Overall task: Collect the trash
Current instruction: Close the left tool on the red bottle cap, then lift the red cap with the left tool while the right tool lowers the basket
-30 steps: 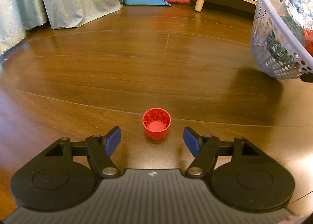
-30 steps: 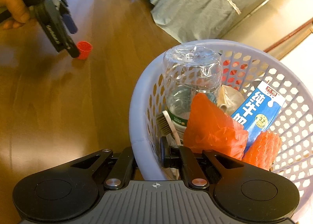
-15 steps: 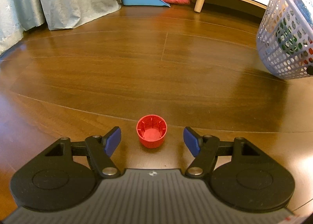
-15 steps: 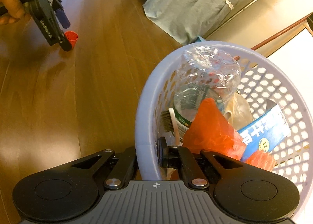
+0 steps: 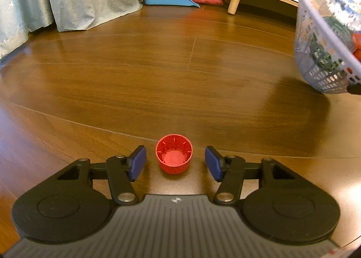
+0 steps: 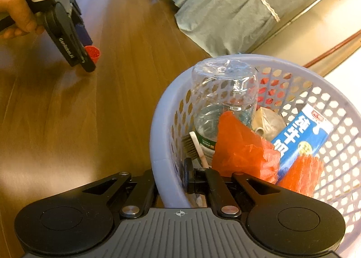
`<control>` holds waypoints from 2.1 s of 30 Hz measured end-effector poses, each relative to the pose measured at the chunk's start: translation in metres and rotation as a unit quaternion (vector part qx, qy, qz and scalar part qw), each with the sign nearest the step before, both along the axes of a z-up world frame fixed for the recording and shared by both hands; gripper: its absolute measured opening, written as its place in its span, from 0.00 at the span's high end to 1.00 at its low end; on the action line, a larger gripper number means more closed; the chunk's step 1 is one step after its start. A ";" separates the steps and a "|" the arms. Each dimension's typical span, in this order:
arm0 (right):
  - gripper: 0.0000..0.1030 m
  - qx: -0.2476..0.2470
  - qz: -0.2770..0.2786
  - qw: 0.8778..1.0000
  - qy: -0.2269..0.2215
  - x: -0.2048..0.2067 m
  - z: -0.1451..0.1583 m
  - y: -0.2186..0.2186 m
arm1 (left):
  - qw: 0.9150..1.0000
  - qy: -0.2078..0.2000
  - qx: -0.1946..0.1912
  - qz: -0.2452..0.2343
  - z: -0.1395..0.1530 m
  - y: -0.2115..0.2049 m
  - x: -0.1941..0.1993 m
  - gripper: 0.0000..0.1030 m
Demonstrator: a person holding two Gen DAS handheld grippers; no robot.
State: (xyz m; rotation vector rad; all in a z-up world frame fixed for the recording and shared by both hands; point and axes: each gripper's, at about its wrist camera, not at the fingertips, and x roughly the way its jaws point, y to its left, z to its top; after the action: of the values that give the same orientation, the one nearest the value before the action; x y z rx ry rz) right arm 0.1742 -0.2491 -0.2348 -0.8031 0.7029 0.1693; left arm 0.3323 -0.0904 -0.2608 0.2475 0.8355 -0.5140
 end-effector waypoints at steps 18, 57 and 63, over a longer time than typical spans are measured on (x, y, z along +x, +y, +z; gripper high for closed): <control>0.98 -0.004 0.021 1.000 0.005 -0.007 -0.005 0.015 | 1.000 0.003 0.001 -0.006 0.004 0.010 -0.009 0.73; 1.00 0.016 0.094 0.995 0.020 -0.043 0.022 0.071 | 0.999 0.045 0.012 -0.015 0.068 0.086 -0.111 0.73; 1.00 0.018 0.114 0.993 0.027 -0.049 0.026 0.077 | 0.999 0.043 0.010 -0.002 0.075 0.098 -0.111 0.73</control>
State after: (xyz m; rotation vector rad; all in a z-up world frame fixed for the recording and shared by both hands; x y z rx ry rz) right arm 0.1250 -0.1717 -0.2086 -0.8462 0.6563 0.4091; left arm 0.2211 0.0078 -0.1860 0.2470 0.9247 -0.5226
